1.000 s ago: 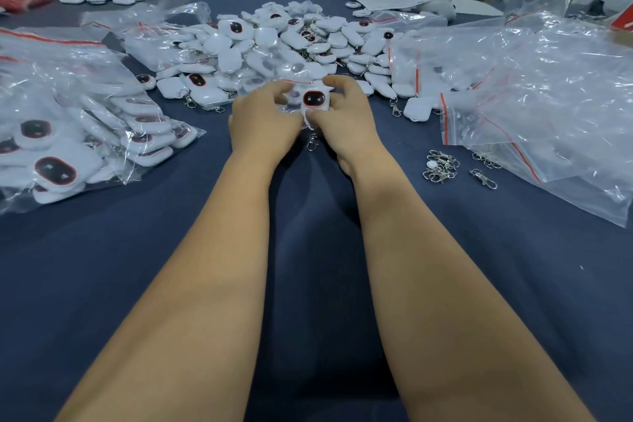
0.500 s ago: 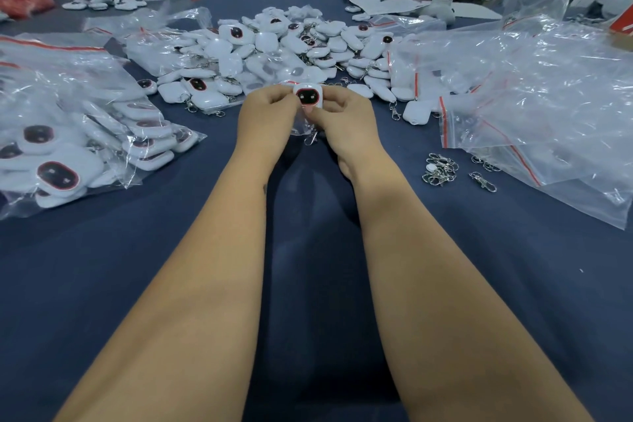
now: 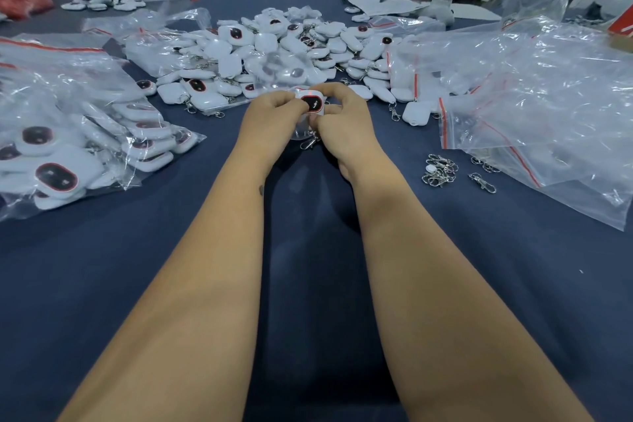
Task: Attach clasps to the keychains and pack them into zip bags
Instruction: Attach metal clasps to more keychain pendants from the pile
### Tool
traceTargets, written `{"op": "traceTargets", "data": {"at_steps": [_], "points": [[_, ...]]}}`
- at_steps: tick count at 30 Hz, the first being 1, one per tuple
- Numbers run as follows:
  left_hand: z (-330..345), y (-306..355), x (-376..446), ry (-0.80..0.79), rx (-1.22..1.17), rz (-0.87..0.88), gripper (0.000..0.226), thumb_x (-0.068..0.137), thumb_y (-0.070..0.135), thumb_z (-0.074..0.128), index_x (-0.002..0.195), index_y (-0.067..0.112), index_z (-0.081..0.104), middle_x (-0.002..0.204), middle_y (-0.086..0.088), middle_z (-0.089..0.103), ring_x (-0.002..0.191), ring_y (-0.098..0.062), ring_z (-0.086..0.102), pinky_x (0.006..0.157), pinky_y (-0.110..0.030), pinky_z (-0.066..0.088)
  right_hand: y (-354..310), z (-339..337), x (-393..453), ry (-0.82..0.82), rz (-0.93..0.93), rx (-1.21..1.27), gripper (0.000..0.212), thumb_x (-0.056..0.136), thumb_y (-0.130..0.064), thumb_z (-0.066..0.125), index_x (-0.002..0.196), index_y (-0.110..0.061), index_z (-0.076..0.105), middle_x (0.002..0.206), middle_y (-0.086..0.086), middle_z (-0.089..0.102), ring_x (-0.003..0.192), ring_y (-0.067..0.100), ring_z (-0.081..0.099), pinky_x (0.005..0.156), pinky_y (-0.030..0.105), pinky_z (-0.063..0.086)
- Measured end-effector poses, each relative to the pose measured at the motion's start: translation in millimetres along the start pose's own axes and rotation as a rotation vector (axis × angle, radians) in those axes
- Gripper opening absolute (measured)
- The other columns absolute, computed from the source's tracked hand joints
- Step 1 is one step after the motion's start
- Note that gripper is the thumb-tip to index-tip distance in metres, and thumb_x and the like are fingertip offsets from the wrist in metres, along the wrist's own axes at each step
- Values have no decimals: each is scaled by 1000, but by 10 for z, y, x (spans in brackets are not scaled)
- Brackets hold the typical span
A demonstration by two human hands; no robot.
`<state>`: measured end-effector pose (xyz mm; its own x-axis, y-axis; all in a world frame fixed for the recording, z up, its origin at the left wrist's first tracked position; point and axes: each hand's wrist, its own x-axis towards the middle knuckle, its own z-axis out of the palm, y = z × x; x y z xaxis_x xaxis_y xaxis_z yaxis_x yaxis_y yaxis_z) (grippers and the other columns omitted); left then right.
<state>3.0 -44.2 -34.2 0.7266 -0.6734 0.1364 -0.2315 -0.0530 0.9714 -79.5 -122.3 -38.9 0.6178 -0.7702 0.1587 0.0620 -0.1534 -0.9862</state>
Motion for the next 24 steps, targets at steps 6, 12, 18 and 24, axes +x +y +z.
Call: {"op": "traceTargets", "data": {"at_steps": [6,12,18,24], "points": [[-2,-22,9,-4,19,30,18,84,20,56,73,26,69,76,1,65,77,-16,59,84,-37,51,-6,30,17,17,30,37,37,77,11,52,89,-22,65,74,6,70,70,20,65,72,33,54],[-2,-32,-10,-27,16,25,21,83,22,57,76,34,73,81,8,73,83,-13,66,93,-41,54,-18,35,11,45,5,18,23,88,0,54,95,-16,69,82,3,69,77,18,65,83,40,55],[4,-30,-1,-18,19,10,21,86,24,58,72,34,71,72,15,68,71,-5,60,76,-26,48,-32,29,5,56,24,-28,22,91,0,52,94,-14,67,91,15,72,92,34,69,91,47,55],[9,-6,-6,0,8,-13,13,87,27,57,87,23,69,77,10,67,72,-7,58,74,-26,47,-43,39,-4,53,49,-65,24,90,2,50,94,-15,66,91,11,72,93,27,68,91,42,54]]}}
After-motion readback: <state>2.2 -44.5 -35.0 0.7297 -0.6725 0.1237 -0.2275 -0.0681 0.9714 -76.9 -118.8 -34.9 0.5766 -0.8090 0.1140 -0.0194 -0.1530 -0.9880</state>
